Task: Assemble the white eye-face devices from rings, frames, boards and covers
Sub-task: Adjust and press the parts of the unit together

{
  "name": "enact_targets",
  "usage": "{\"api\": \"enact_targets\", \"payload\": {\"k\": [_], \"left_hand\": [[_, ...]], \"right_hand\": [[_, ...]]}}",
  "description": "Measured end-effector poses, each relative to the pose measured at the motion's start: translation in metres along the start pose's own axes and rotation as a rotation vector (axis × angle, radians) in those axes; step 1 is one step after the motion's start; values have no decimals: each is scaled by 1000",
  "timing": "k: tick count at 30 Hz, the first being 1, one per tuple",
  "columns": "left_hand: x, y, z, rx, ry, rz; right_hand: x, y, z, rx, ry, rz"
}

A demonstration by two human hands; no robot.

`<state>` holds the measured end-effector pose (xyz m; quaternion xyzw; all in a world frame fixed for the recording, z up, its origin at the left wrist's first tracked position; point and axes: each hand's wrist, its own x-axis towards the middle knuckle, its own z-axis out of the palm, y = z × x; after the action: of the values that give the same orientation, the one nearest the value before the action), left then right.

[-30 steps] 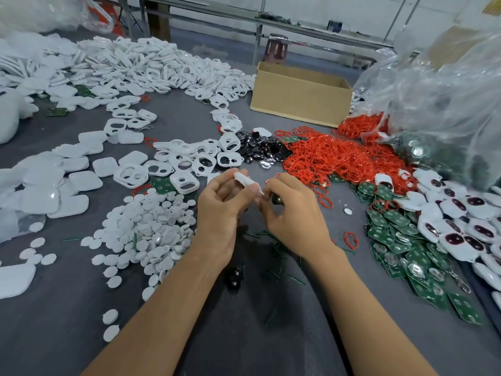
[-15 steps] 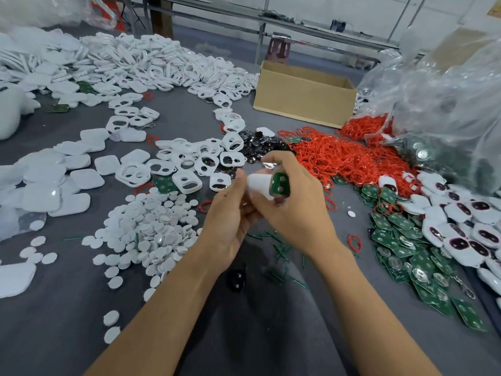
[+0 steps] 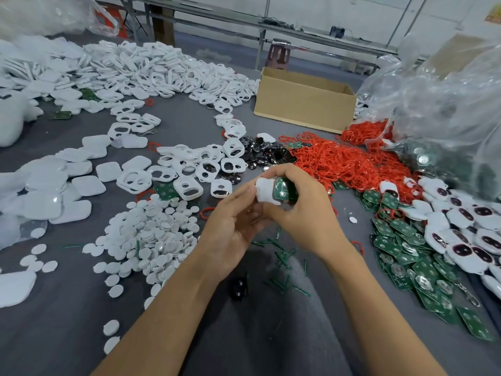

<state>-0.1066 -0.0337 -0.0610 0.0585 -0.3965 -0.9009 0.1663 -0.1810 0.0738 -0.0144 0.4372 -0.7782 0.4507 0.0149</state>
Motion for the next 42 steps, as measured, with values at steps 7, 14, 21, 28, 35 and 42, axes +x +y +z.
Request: {"api": "enact_targets", "payload": {"k": [7, 14, 21, 28, 35, 42], "left_hand": [[3, 1, -1, -44, -43, 81], [-2, -2, 2, 260, -16, 206], [-1, -6, 3, 304, 109, 133], [-1, -7, 4, 423, 169, 125], [-4, -12, 5, 461, 80, 79], [-3, -8, 4, 795, 146, 277]], "right_hand": [[6, 1, -9, 223, -93, 67], [8, 4, -17, 347, -7, 117], [8, 6, -17, 241, -65, 140], [5, 2, -11, -63, -306, 105], [6, 11, -15, -36, -266, 201], [6, 3, -22, 252, -99, 212]]}}
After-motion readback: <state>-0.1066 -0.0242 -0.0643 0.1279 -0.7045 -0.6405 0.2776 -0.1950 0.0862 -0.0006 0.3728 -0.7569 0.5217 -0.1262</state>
